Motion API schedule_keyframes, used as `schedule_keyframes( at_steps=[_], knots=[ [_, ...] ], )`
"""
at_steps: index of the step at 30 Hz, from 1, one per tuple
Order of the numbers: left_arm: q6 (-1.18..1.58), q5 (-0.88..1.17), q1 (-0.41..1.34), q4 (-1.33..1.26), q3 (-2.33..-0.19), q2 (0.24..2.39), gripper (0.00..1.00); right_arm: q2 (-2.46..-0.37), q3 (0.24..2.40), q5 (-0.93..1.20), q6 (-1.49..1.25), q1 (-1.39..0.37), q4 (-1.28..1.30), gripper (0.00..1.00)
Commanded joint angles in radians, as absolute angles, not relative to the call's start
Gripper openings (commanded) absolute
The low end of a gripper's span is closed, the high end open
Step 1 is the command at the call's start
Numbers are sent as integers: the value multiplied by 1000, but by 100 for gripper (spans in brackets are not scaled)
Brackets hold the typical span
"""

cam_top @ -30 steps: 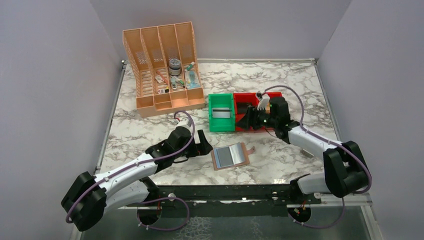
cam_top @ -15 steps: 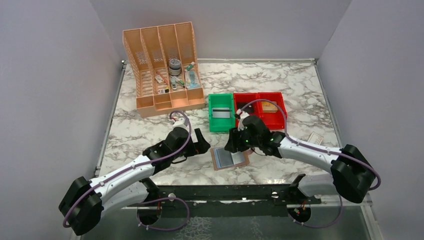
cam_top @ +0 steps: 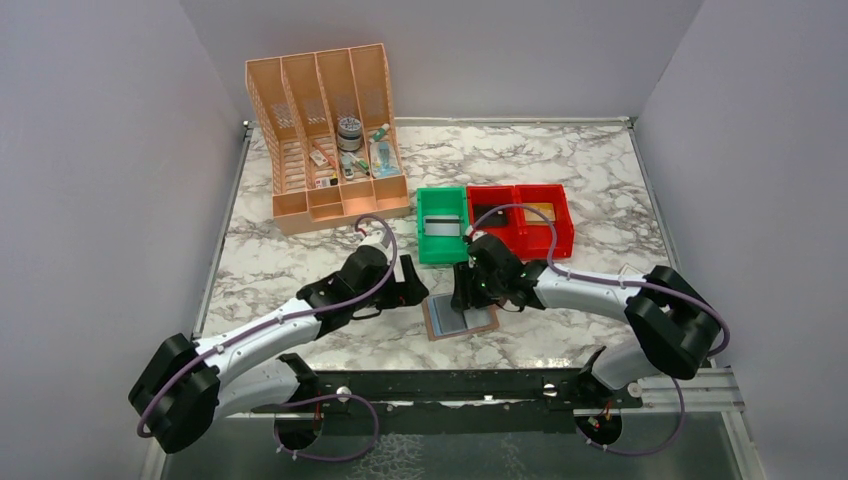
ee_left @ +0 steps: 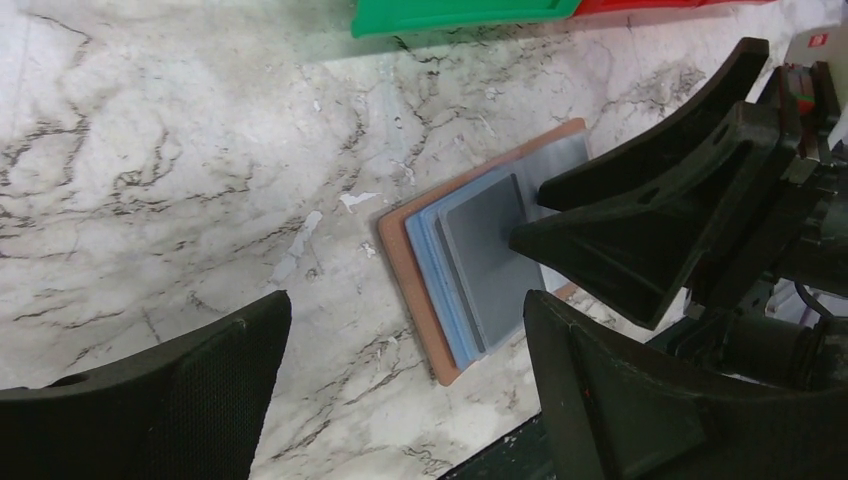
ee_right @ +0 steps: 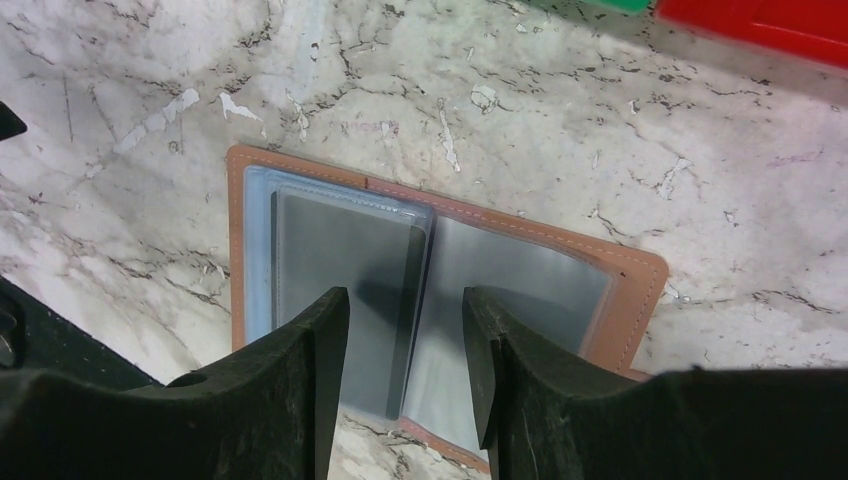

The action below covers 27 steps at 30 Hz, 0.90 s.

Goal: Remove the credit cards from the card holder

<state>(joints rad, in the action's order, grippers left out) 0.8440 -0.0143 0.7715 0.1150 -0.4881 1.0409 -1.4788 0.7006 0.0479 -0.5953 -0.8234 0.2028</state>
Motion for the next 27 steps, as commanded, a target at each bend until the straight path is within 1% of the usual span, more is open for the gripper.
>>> schedule_keyframes(
  at_steps=[1,4,7,10,14,21,24,27],
  knots=[
    [798,100,765,45,-506,1075,87,-1506,662,-31,-611,-828,244,46],
    [781,134,768,43,-521,1115,84,-1520,640,-10,-630,-828,219,46],
    [790,130,770,35,-523,1123,81,-1514,642,12,-629,-828,211,50],
    [800,111,770,28,-516,1111,81,-1501,655,24,-604,-828,209,52],
    [811,107,770,20,-511,1101,80,-1513,667,-53,-591,-849,254,52],
    [829,100,770,10,-500,1105,78,-1551,675,-172,-608,-912,265,44],
    [832,113,770,-8,-498,1106,77,-1572,672,-183,-635,-925,249,37],
    [831,122,771,-11,-499,1114,76,-1593,668,-219,-662,-926,258,28]
  ],
)
